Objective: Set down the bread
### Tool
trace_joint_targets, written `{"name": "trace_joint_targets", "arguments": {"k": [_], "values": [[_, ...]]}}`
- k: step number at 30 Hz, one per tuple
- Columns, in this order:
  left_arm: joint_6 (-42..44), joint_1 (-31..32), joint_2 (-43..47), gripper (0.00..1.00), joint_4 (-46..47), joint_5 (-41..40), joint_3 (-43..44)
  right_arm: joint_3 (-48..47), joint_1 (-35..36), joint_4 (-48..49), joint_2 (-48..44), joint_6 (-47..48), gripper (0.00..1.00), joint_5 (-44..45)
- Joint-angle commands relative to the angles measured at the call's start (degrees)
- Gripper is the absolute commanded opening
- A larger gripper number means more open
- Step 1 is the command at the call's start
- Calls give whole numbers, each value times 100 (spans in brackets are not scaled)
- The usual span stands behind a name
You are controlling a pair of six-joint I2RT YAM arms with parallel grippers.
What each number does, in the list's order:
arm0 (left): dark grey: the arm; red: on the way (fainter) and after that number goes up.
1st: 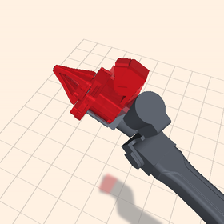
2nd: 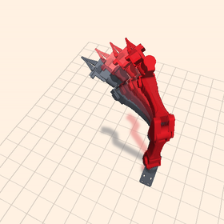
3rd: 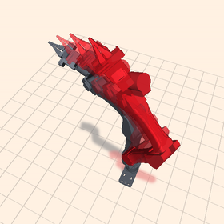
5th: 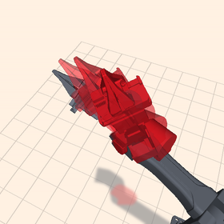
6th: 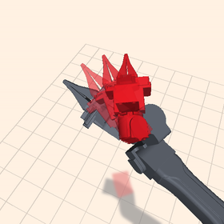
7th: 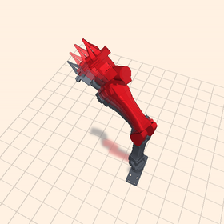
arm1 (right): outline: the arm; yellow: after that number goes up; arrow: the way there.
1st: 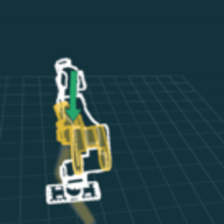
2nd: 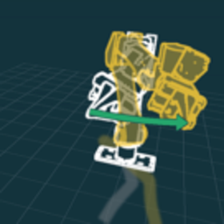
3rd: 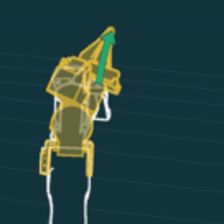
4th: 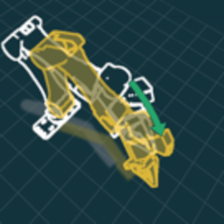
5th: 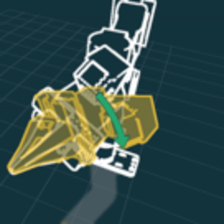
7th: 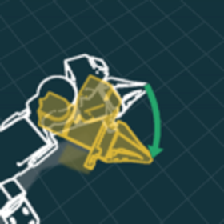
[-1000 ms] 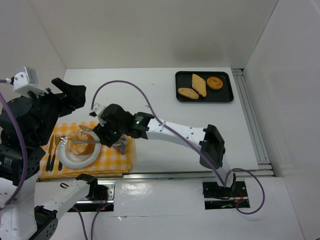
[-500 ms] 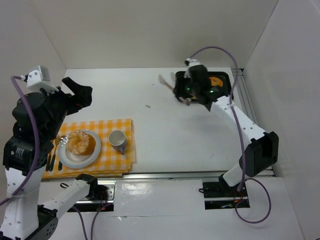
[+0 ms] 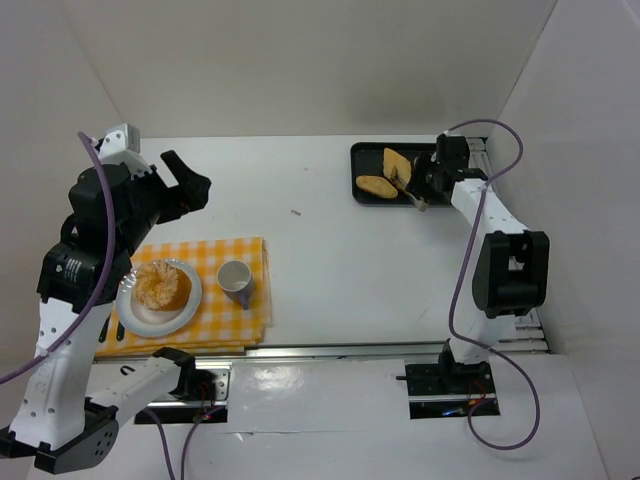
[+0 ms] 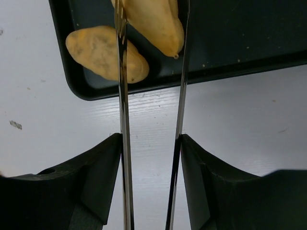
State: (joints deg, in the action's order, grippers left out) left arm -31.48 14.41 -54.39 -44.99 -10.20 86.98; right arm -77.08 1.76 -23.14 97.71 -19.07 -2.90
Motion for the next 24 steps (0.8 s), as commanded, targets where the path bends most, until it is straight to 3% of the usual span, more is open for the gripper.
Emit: {"name": "trace_joint_targets", "arguments": {"k": [1,9,15,20,24], "values": [[107,9,78,97,281,158,12,-413,-131,345,125,-53,59,-264],[107,9,78,97,281,158,-93,-545,-377,406,599,-53,58,-781],[160,9,131,97,228,106,-93,-299,-431,714,-58,-158,20,-1073],[212,9,131,97,175,-8,12,-465,-256,661,-831,-97,15,-835],[266,9,78,97,35,-167,222,-720,392,521,-1061,87,15,-958]]}}
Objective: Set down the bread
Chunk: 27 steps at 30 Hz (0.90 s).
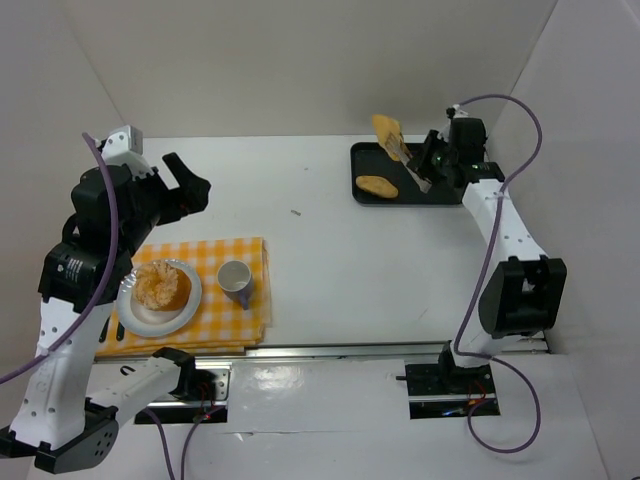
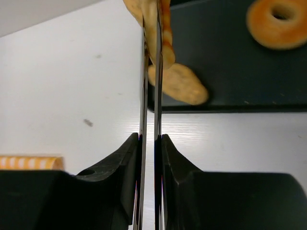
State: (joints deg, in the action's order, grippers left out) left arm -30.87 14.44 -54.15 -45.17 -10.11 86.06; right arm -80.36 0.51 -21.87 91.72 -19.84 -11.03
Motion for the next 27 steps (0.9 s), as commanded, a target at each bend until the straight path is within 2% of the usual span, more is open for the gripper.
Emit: {"name": "trace_joint_targets", "arguments": {"k": [1,5,10,16,27], "values": [[265,7,54,97,52,-271,315,-463,711,333,-515,164,15,-198],[266,7,1,97,-106,-431,551,-516,1853,394,-462,217,15,-356],[205,7,62,97,-168,-562,850,-814,3443,613,125,217,15,-786],[152,7,177,97,-221,-738,1167,-1587,4824,500,907,445,14,-902],[152,7,238,97,-273,-738,1000,-2976,6003,77,2033,665,14,-910]]}}
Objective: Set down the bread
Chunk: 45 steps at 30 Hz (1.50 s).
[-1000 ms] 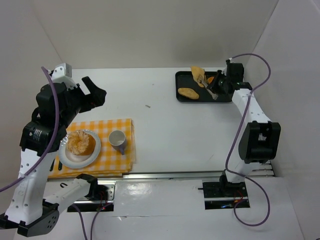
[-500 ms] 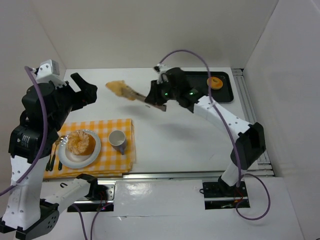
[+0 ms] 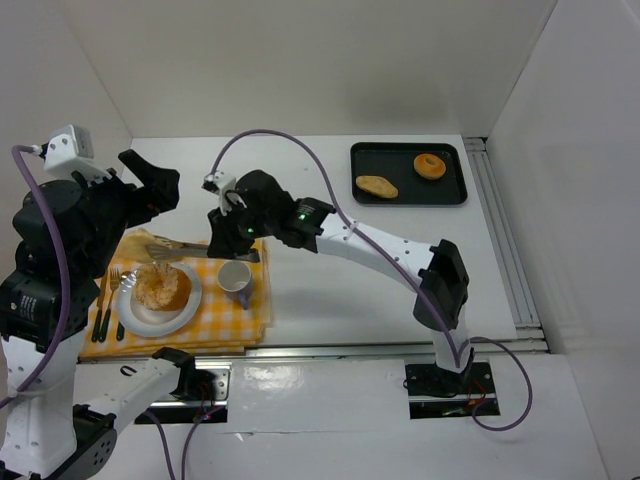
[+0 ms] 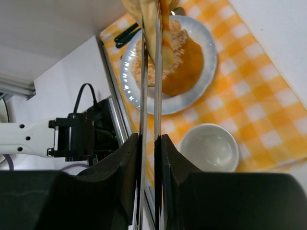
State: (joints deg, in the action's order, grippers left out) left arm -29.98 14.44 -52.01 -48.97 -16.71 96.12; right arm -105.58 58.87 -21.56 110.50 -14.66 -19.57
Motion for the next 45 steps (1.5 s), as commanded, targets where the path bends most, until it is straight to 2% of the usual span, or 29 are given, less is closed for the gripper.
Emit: {"name": "trace_joint_targets", "arguments": {"k": [1,14,27,29,35,38,40,41,45], "values": [[62,7,24,97,107,-78,-5,-542,168,47,217,147,14,-55],[176,7,24,97,45,-315,-5,-990,406,-427,692,217,14,-161],[282,7,77,99,45,-315,-111,-868,511,-613,798,217,14,-161],[282,7,77,99,45,-315,-111,-868,511,-560,746,165,21,-108],[282,7,77,99,45,-315,-163,-806,511,-446,798,112,32,-47],[282,7,77,99,45,-315,-163,-745,511,-393,798,60,34,67],[282,7,77,99,45,-315,-163,-684,511,-340,745,59,39,68],[282,7,77,99,45,-315,-163,-631,511,-270,693,59,45,129],[282,7,77,99,45,-263,-163,-630,511,-217,692,7,47,181]]}}
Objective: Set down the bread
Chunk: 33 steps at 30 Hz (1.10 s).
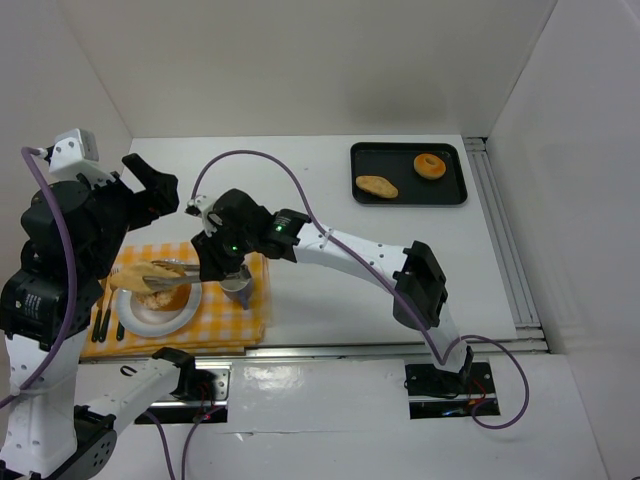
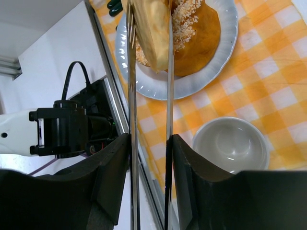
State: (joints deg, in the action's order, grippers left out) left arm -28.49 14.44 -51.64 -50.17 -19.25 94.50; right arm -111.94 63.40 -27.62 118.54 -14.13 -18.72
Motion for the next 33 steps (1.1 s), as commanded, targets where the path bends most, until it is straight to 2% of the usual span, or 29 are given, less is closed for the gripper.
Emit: {"name": "trace_joint_targets", "arguments": {"k": [1,9,12,19,33], "values": [[133,7,40,99,166,-9,-2,6,59,389,-112,-46,47,97],[133,7,40,99,166,44,-2,-170,59,441,-112,-46,48,97],[133,7,40,99,166,44,-2,-170,59,441,-112,-46,54,97],[133,7,40,99,166,96,-2,-170,111,389,-270,-46,56,97],[133,7,40,99,166,96,-2,-74,112,354,-587,16,61,509]]}}
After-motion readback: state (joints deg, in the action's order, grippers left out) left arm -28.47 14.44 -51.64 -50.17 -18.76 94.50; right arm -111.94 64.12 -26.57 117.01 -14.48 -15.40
